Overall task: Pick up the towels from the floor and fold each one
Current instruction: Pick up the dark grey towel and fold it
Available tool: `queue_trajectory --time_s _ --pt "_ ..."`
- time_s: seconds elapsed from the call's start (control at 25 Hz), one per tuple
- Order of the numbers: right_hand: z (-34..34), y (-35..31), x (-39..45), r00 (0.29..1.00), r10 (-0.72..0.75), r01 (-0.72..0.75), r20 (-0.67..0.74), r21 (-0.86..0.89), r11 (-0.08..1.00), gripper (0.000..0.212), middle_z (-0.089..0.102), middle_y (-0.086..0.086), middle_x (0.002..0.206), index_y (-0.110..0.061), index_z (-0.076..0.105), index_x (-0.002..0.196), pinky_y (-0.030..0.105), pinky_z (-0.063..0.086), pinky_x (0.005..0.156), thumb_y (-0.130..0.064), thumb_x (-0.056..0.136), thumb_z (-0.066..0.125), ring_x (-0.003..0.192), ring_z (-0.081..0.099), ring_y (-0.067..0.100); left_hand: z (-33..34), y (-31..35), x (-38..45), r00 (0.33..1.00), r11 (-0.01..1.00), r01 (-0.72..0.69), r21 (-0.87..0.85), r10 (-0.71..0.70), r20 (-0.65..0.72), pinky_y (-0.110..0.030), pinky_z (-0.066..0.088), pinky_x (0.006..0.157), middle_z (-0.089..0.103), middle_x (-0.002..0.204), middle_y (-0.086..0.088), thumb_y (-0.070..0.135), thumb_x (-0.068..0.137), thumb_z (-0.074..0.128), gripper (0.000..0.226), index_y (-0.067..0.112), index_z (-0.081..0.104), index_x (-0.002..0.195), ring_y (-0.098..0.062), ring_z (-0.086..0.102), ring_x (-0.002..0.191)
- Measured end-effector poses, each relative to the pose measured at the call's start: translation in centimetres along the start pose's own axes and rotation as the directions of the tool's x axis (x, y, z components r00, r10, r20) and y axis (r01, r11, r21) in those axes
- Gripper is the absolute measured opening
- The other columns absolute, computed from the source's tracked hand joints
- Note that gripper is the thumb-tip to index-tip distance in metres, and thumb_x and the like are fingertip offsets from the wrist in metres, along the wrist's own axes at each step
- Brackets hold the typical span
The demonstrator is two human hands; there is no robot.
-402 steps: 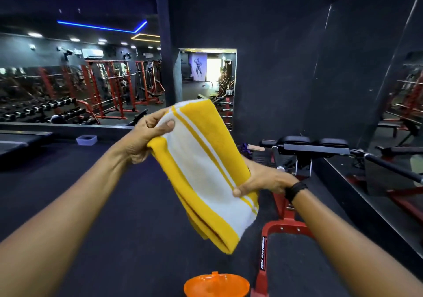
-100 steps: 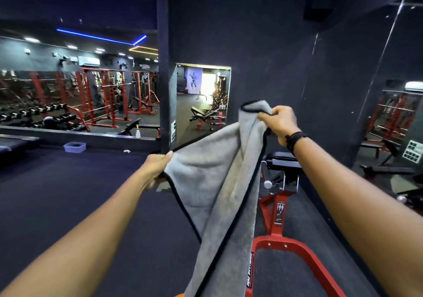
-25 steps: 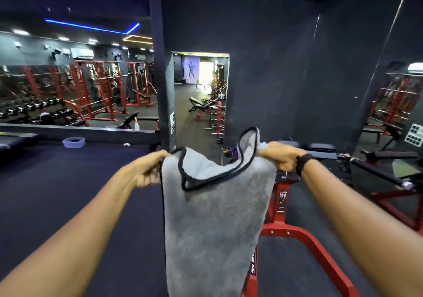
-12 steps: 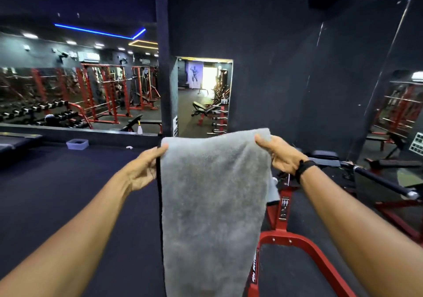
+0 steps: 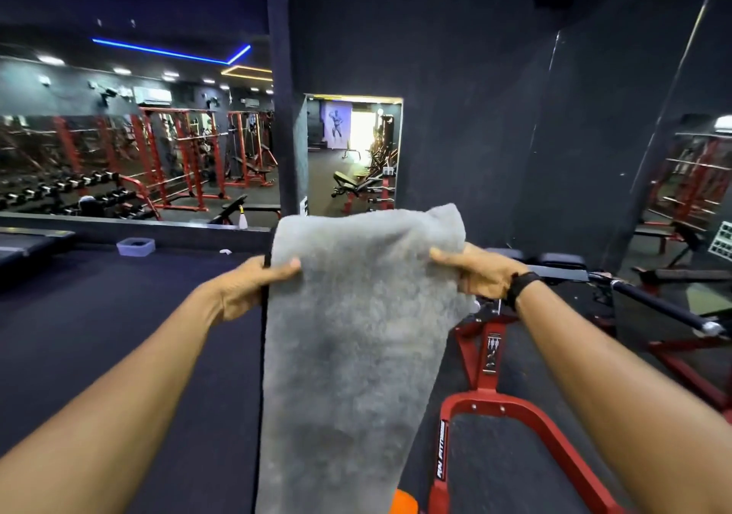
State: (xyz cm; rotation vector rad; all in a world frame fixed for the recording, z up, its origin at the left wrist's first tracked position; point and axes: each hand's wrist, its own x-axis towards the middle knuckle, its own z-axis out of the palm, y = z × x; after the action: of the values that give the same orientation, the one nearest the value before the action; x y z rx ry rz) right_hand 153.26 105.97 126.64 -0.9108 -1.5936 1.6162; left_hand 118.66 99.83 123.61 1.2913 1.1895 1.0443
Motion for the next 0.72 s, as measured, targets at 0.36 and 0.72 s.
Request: queue_trajectory --time_s 0.36,0.72 --pt "-0.1 0.7 1.5 0.982 0.015 -0.005 -0.187 0.053 0.999 0.014 0.072 0.005 0.094 -0.006 0.067 0.101 0.022 0.058 0.070 -0.010 0.089 0.062 0.076 0.070 0.010 0.2 0.8 -0.9 0.996 0.999 0.037 0.022 -0.035 -0.076 -0.018 0.048 0.049 0.073 0.078 -0.004 0.053 0.031 0.093 0.079 0.008 0.069 0.092 -0.013 0.066 0.064" --pt "0.6 0.4 0.7 0.967 0.046 -0.077 -0.252 -0.115 0.990 0.008 0.068 -0.005 0.073 -0.011 0.068 0.095 0.023 0.051 0.061 -0.013 0.092 0.061 0.066 0.060 0.006 -0.5 0.7 -1.2 0.971 0.998 0.067 0.004 -0.064 -0.228 -0.014 0.045 0.046 0.070 0.067 0.008 0.026 0.084 0.069 0.014 0.014 0.067 0.092 0.000 0.063 0.056"
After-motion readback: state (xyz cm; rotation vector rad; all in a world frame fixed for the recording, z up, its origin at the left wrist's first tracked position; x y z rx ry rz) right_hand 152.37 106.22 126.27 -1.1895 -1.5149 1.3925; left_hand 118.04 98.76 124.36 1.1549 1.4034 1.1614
